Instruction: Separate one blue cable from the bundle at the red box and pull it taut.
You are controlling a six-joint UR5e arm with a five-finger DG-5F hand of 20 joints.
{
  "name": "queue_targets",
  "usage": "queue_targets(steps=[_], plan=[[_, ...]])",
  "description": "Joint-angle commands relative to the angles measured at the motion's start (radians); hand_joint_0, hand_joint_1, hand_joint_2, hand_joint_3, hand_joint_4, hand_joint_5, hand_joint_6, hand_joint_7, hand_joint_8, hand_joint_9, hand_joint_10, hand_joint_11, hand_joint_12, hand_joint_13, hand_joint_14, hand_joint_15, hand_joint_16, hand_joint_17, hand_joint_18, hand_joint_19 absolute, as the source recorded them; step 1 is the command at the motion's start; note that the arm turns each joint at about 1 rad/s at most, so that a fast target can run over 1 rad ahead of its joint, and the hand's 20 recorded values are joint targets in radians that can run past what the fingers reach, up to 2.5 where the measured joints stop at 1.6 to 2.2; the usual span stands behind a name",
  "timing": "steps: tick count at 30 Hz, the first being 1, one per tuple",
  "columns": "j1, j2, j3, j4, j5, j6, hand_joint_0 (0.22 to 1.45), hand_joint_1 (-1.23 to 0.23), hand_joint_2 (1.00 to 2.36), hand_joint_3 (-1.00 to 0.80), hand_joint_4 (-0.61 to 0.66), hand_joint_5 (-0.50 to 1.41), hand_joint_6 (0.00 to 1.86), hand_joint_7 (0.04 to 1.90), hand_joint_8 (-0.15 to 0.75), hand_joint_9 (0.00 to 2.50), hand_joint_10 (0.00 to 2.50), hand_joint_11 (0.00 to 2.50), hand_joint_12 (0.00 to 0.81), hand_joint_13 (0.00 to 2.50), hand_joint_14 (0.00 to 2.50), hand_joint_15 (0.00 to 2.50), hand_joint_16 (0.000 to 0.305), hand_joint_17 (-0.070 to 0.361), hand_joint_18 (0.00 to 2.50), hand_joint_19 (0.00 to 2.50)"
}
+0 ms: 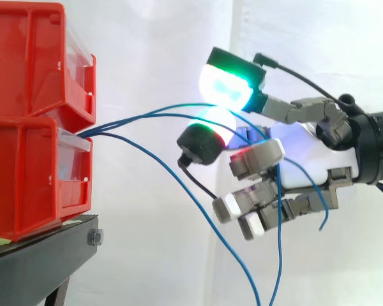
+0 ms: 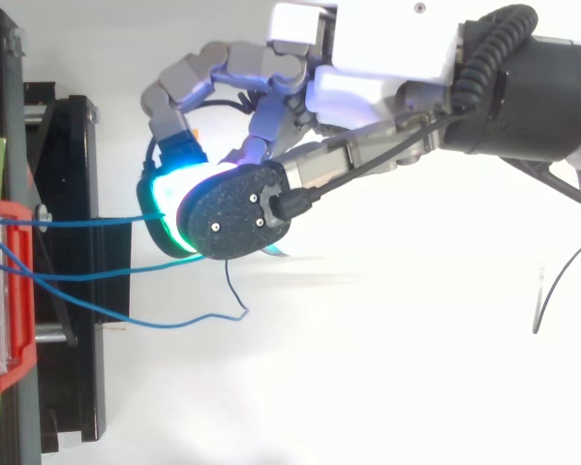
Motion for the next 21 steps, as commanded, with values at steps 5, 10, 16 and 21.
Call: queue_targets(steps=[5, 10, 16, 21], plan=[[0.002, 0.0, -0.027, 0.051, 0.006, 0.01, 0.8, -0.89, 1.01, -0.32, -0.48, -0.16, 0.91, 1.61, 0.195, 1.32, 0.03, 1.37, 0.345, 0.94, 0.03, 0.83, 0.043, 0.097, 0.75, 0.83], [0.003, 0.0, -0.034, 0.054, 0.007, 0.01, 0.79, -0.9, 1.01, -0.31, -0.46, -0.16, 0.91, 1.59, 0.158, 1.02, 0.0, 1.86, 0.334, 0.93, 0.03, 0.95, 0.042, 0.094, 0.75, 0.83], [0.01, 0.0, -0.069, 0.098, 0.03, 0.01, 0.79, -0.89, 1.01, -0.31, -0.46, -0.16, 0.91, 1.59, 0.162, 0.8, 0.3, 1.73, 0.31, 0.96, 0.03, 1.12, 0.039, 0.089, 0.73, 0.84], [0.011, 0.0, -0.07, 0.118, 0.033, 0.01, 0.79, -0.9, 1.01, -0.3, -0.45, -0.16, 0.91, 1.58, 0.163, 0.65, 0.17, 1.62, 0.307, 0.95, 0.03, 1.16, 0.036, 0.082, 0.72, 0.86]])
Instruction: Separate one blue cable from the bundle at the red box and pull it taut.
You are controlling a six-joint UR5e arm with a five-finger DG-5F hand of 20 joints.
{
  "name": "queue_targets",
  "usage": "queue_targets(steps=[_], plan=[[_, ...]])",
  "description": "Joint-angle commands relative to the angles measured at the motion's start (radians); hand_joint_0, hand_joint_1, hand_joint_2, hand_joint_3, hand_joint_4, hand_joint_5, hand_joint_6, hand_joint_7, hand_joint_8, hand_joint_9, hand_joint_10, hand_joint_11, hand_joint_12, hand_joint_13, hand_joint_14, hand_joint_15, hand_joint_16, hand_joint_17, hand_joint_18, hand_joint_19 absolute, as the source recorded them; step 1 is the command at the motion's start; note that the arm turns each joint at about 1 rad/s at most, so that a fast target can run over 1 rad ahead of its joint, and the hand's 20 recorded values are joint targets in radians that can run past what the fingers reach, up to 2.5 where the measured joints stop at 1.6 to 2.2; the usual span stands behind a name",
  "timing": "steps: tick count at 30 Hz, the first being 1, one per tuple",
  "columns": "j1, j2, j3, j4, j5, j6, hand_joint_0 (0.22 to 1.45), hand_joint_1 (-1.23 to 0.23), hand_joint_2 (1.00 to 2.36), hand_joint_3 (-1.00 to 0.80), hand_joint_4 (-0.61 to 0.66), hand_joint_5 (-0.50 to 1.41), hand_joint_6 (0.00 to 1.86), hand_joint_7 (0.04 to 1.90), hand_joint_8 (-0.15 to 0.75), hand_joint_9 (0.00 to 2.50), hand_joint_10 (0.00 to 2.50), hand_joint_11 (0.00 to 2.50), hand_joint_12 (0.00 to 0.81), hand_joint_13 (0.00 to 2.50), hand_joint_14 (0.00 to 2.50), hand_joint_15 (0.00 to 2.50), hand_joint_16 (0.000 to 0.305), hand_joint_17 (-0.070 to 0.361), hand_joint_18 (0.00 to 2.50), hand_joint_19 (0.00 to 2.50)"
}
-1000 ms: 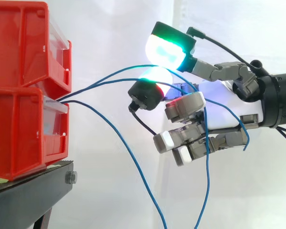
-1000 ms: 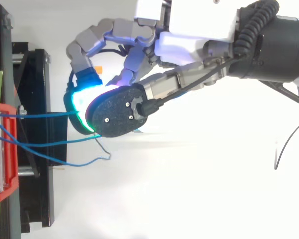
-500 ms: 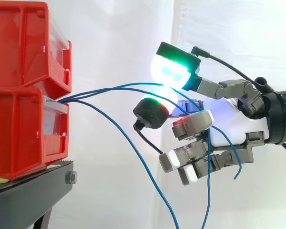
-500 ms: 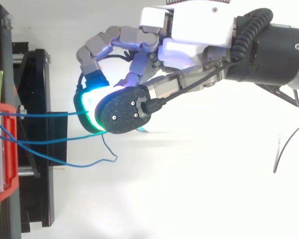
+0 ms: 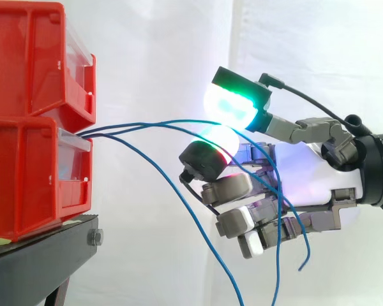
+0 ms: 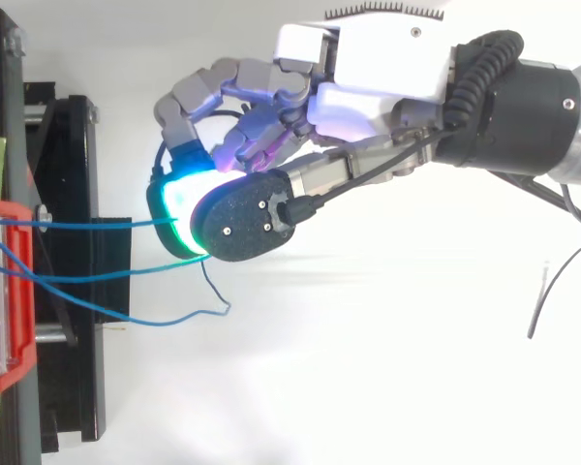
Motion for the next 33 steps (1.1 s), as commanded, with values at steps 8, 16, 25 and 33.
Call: queue_targets(steps=[8, 16, 25, 33], plan=[[0.002, 0.0, -0.002, 0.016, 0.004, -0.003, 0.8, -0.9, 1.01, -0.27, -0.44, -0.16, 0.92, 1.57, 0.174, 0.49, 0.01, 1.28, 0.282, 1.02, 0.02, 1.22, 0.032, 0.073, 0.76, 0.87], [0.002, 0.0, -0.002, 0.016, 0.002, 0.0, 0.8, -0.89, 1.01, -0.25, -0.4, -0.16, 0.92, 1.55, 0.206, 0.69, 0.01, 1.46, 0.3, 0.99, 0.02, 1.1, 0.033, 0.075, 0.78, 0.78], [-0.001, 0.0, -0.002, 0.016, 0.001, 0.0, 0.8, -0.89, 1.02, -0.2, -0.35, -0.15, 0.93, 1.54, 0.245, 0.73, 0.01, 1.2, 0.268, 0.73, 0.01, 0.38, 0.029, 0.065, 0.73, 0.42], [0.002, 0.0, -0.002, 0.016, 0.002, -0.003, 0.8, -0.88, 1.02, -0.2, -0.34, -0.15, 0.93, 1.53, 0.271, 1.1, 0.01, 1.4, 0.276, 0.85, 0.02, 0.45, 0.027, 0.06, 0.72, 0.4]])
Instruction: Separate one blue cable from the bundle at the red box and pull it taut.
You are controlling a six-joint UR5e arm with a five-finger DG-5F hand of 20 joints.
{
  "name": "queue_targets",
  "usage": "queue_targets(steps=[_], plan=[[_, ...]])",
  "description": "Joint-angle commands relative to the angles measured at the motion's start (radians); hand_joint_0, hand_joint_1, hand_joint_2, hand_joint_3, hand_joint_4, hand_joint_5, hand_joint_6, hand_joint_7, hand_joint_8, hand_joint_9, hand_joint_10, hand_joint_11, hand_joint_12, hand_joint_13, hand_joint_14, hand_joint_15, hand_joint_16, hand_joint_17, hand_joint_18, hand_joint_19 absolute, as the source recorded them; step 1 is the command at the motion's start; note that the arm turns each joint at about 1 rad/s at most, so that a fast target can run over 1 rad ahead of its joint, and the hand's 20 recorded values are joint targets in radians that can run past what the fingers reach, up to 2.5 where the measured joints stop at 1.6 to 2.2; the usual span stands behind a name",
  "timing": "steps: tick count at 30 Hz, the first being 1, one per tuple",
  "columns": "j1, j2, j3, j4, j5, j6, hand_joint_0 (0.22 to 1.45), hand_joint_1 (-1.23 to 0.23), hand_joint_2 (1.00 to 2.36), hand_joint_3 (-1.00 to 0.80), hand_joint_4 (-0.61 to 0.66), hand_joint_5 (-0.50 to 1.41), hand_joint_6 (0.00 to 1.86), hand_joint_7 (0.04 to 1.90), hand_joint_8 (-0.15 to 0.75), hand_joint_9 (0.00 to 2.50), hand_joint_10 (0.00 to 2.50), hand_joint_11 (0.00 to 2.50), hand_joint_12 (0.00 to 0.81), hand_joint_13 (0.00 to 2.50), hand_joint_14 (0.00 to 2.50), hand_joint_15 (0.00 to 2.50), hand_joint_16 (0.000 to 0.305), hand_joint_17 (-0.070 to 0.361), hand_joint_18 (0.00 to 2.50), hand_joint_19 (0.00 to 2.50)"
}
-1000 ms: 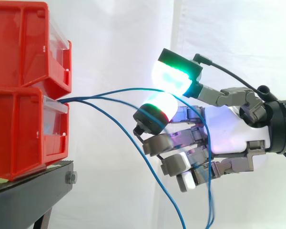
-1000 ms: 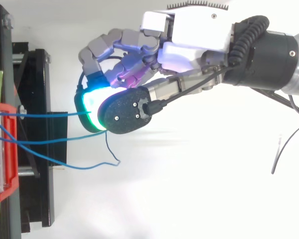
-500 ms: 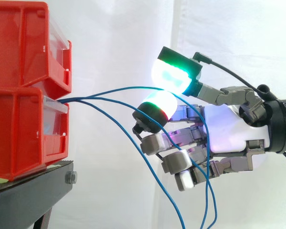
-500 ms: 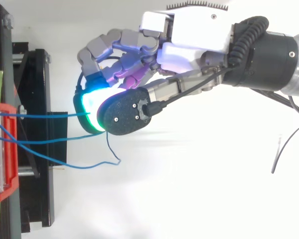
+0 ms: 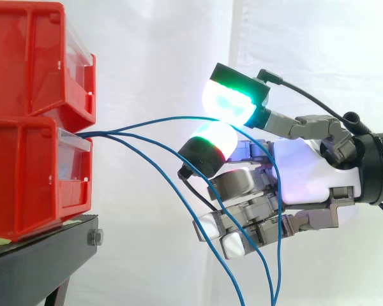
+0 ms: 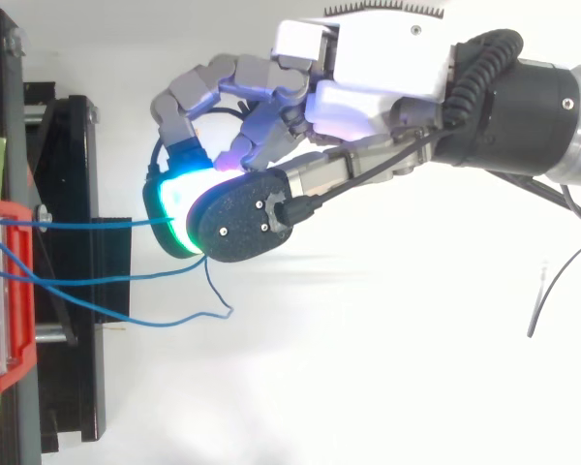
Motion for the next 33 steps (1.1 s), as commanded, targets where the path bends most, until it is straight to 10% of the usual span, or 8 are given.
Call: queue_targets(steps=[1, 7, 19, 24, 31, 33], plan=[[0.001, 0.0, 0.0, 0.002, 0.001, -0.001, 0.8, -0.87, 1.02, -0.2, -0.34, -0.15, 0.93, 1.52, 0.276, 1.11, 0.02, 1.38, 0.275, 0.85, 0.02, 0.43, 0.026, 0.059, 0.71, 0.37], [0.0, 0.001, 0.0, 0.0, 0.001, -0.001, 0.81, -0.87, 1.02, -0.2, -0.33, -0.16, 0.93, 1.53, 0.262, 1.34, 0.02, 1.46, 0.271, 0.89, 0.02, 0.44, 0.023, 0.051, 0.66, 0.36], [-0.002, 0.0, 0.0, -0.002, -0.001, -0.001, 0.81, -0.86, 1.02, -0.19, -0.32, -0.16, 0.93, 1.54, 0.215, 1.43, 0.0, 1.95, 0.258, 1.37, 0.01, 1.63, 0.024, 0.054, 0.75, 0.61], [-0.005, 0.0, 0.0, -0.003, -0.001, -0.01, 0.81, -0.87, 1.02, -0.19, -0.32, -0.15, 0.93, 1.53, 0.218, 1.18, 0.56, 1.79, 0.28, 1.37, 0.0, 1.9, 0.033, 0.075, 0.86, 0.89], [-0.005, 0.0, -0.002, 0.0, -0.001, -0.027, 0.8, -0.87, 1.02, -0.19, -0.31, -0.15, 0.93, 1.52, 0.23, 0.71, 1.13, 1.51, 0.267, 1.13, 0.6, 1.68, 0.031, 0.071, 0.91, 1.06], [-0.005, 0.0, -0.002, 0.0, -0.001, -0.027, 0.8, -0.87, 1.02, -0.19, -0.31, -0.15, 0.93, 1.52, 0.235, 0.62, 1.37, 1.46, 0.264, 0.98, 1.28, 1.45, 0.03, 0.067, 0.93, 1.16]])
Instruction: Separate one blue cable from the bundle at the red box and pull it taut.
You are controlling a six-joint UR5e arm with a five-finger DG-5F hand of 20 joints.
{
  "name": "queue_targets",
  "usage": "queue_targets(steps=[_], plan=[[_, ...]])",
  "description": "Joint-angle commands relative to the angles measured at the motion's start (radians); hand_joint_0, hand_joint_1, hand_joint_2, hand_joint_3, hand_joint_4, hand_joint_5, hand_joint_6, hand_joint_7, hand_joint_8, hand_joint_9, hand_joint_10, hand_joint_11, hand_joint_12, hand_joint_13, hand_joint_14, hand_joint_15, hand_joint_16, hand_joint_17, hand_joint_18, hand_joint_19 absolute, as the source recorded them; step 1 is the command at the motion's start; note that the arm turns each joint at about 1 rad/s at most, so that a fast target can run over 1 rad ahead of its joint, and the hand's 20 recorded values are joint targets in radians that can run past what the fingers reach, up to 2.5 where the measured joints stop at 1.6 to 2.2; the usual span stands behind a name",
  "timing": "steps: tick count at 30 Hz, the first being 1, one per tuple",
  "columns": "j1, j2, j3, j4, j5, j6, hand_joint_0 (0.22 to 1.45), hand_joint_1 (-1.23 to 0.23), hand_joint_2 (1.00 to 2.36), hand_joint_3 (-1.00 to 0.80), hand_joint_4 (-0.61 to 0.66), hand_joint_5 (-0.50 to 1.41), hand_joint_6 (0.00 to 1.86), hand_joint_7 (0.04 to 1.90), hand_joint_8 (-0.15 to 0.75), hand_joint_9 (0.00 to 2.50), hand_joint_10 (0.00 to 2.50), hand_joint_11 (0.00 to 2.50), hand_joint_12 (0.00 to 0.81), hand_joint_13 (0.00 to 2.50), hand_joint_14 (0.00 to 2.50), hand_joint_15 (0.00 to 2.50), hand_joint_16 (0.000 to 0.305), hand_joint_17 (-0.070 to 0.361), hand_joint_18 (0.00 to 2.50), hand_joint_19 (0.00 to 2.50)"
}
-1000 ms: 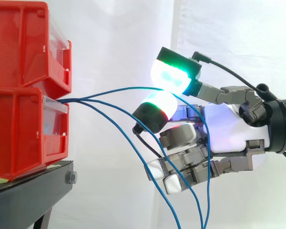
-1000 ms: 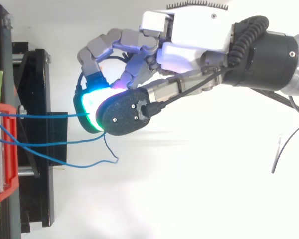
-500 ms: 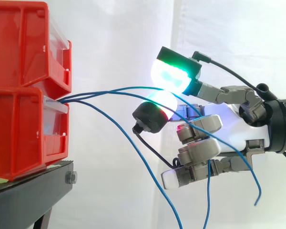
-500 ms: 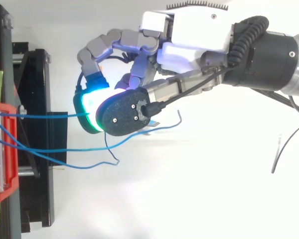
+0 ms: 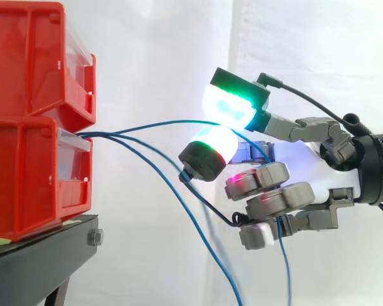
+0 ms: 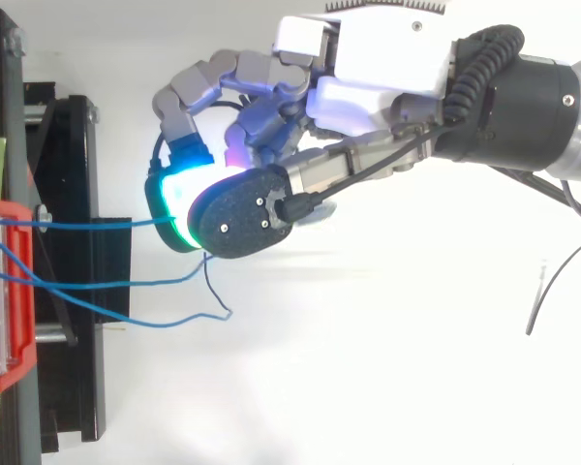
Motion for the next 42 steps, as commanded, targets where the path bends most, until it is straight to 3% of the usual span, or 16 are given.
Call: queue_targets(steps=[1, 2, 3, 5, 7, 13, 17, 21, 33, 35, 42], plan=[[0.001, 0.0, 0.0, 0.0, 0.002, -0.003, 0.81, -0.87, 1.02, -0.19, -0.31, -0.15, 0.93, 1.52, 0.232, 0.58, 1.46, 1.47, 0.264, 0.94, 1.45, 1.44, 0.028, 0.063, 0.95, 1.26], [0.0, 0.001, 0.0, 0.0, 0.002, -0.003, 0.81, -0.87, 1.02, -0.19, -0.31, -0.15, 0.93, 1.52, 0.238, 0.52, 1.76, 1.41, 0.264, 0.84, 1.95, 1.37, 0.025, 0.057, 1.0, 1.37], [0.001, 0.0, 0.0, 0.0, 0.002, -0.003, 0.81, -0.87, 1.02, -0.19, -0.31, -0.15, 0.93, 1.52, 0.242, 0.45, 2.14, 1.34, 0.266, 0.79, 2.19, 1.37, 0.024, 0.054, 1.05, 1.46], [0.001, 0.0, 0.001, 0.0, 0.0, -0.003, 0.81, -0.87, 1.02, -0.19, -0.31, -0.15, 0.93, 1.52, 0.24, 0.43, 2.32, 1.36, 0.27, 0.73, 2.42, 1.4, 0.023, 0.052, 1.09, 1.6], [0.001, 0.0, 0.0, 0.0, 0.0, -0.003, 0.81, -0.87, 1.02, -0.19, -0.31, -0.15, 0.94, 1.51, 0.245, 0.4, 2.45, 1.36, 0.277, 0.67, 2.5, 1.42, 0.022, 0.05, 1.14, 1.71], [0.003, 0.0, 0.0, -0.001, 0.0, -0.018, 0.81, -0.87, 1.02, -0.19, -0.31, -0.15, 0.94, 1.5, 0.252, 0.38, 2.5, 1.39, 0.295, 0.63, 2.5, 1.49, 0.024, 0.053, 1.25, 1.95], [0.003, 0.0, 0.0, -0.003, 0.002, -0.036, 0.81, -0.87, 1.02, -0.2, -0.31, -0.15, 0.94, 1.5, 0.256, 0.33, 2.5, 1.46, 0.303, 0.6, 2.5, 1.59, 0.027, 0.06, 1.13, 1.58], [0.003, 0.0, -0.002, 0.0, 0.002, -0.041, 0.81, -0.87, 1.02, -0.2, -0.31, -0.16, 0.94, 1.5, 0.26, 0.31, 2.5, 1.51, 0.314, 0.6, 2.5, 1.65, 0.028, 0.062, 1.07, 1.41], [0.007, 0.001, -0.003, -0.037, 0.0, -0.056, 0.8, -0.86, 1.02, -0.16, -0.29, -0.15, 0.94, 1.52, 0.258, 0.34, 2.5, 1.53, 0.315, 0.63, 2.5, 1.66, 0.028, 0.063, 1.07, 1.31], [0.011, 0.001, -0.02, -0.061, 0.0, -0.058, 0.8, -0.86, 1.02, -0.15, -0.29, -0.15, 0.94, 1.51, 0.26, 0.35, 2.5, 1.52, 0.314, 0.63, 2.5, 1.64, 0.028, 0.063, 1.08, 1.33], [0.018, 0.001, -0.036, -0.061, -0.002, -0.055, 0.79, -0.86, 1.02, -0.14, -0.27, -0.15, 0.94, 1.52, 0.261, 0.37, 2.5, 1.53, 0.323, 0.64, 2.5, 1.66, 0.028, 0.064, 1.09, 1.31]])
